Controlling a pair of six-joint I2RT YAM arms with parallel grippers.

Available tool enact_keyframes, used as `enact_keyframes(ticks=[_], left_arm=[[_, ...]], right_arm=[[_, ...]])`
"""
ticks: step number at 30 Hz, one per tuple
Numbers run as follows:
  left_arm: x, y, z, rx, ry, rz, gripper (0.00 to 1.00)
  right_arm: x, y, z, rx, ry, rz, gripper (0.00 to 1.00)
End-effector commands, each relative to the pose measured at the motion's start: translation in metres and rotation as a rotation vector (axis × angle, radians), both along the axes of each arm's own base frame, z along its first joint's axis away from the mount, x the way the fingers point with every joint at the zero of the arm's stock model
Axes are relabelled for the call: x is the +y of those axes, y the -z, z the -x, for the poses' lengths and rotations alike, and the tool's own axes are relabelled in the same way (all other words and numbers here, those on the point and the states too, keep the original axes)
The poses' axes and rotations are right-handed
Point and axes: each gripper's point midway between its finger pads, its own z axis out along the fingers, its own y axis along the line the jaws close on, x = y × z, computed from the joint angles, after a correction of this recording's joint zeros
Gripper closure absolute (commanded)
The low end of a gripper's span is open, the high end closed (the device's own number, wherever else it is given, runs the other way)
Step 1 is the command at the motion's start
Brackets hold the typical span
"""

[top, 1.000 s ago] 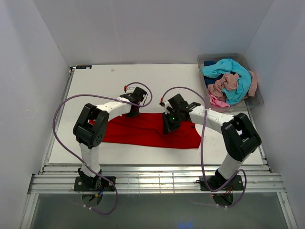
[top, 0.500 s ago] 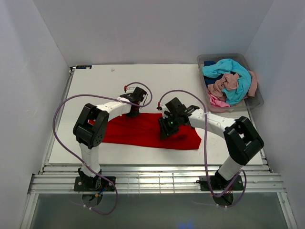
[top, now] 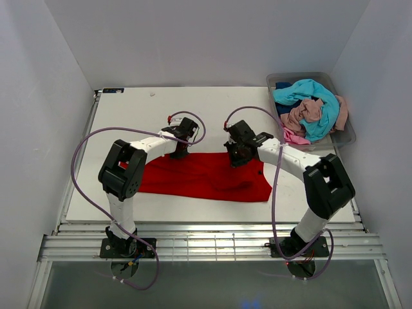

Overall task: Fold and stack the t-shirts
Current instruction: Fold the other side of the tshirt into a rectangle

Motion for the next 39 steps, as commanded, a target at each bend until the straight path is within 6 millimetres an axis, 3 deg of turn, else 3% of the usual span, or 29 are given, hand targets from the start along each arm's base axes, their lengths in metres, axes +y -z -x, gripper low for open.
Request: enact_keyframes(ticks=[1, 7, 10, 15, 18, 22, 27, 32, 36, 39], left_arm=[[0.006, -0.019, 0.006, -0.017, 0.003, -0.003, 1.00], [0.008, -0.022, 0.006, -0.022, 0.002, -0.010, 1.00], [0.007, -0.021, 0.006, -0.023, 0.000, -0.004, 1.00], [0.005, -0.019, 0.004, -0.018, -0.008, 0.004, 1.00], [0.003, -0.019, 0.003, -0.019, -0.008, 0.010, 1.00], [0.004, -0.020, 0.003, -0.022, -0.007, 0.010, 1.00], [0.001, -0.025, 0.001, -0.032, 0.001, 0.022, 1.00], [0.000, -0.042, -0.006, -0.072, 0.013, 0.018, 1.00], [-0.003, -0.061, -0.008, -0.111, 0.018, 0.048, 1.00], [-0.010, -0.071, -0.009, -0.132, 0.030, 0.067, 1.00]], right_arm=[[-0.009, 0.011, -0.008, -0.016, 0.021, 0.076, 0.92], [-0.024, 0.027, 0.020, 0.061, 0.028, 0.092, 0.92], [-0.031, 0.017, 0.036, 0.068, 0.043, 0.063, 0.92], [-0.049, 0.022, 0.070, 0.138, 0.047, 0.078, 0.92], [-0.053, 0.020, 0.084, 0.164, 0.043, 0.066, 0.92], [-0.038, 0.009, 0.099, 0.205, -0.009, -0.037, 0.92], [-0.039, 0.006, 0.090, 0.179, 0.008, -0.011, 0.92], [-0.036, -0.018, 0.054, 0.065, 0.074, 0.020, 0.92], [-0.037, -0.023, 0.031, 0.021, 0.137, 0.043, 0.92], [-0.036, -0.016, 0.019, 0.023, 0.158, 0.064, 0.92]])
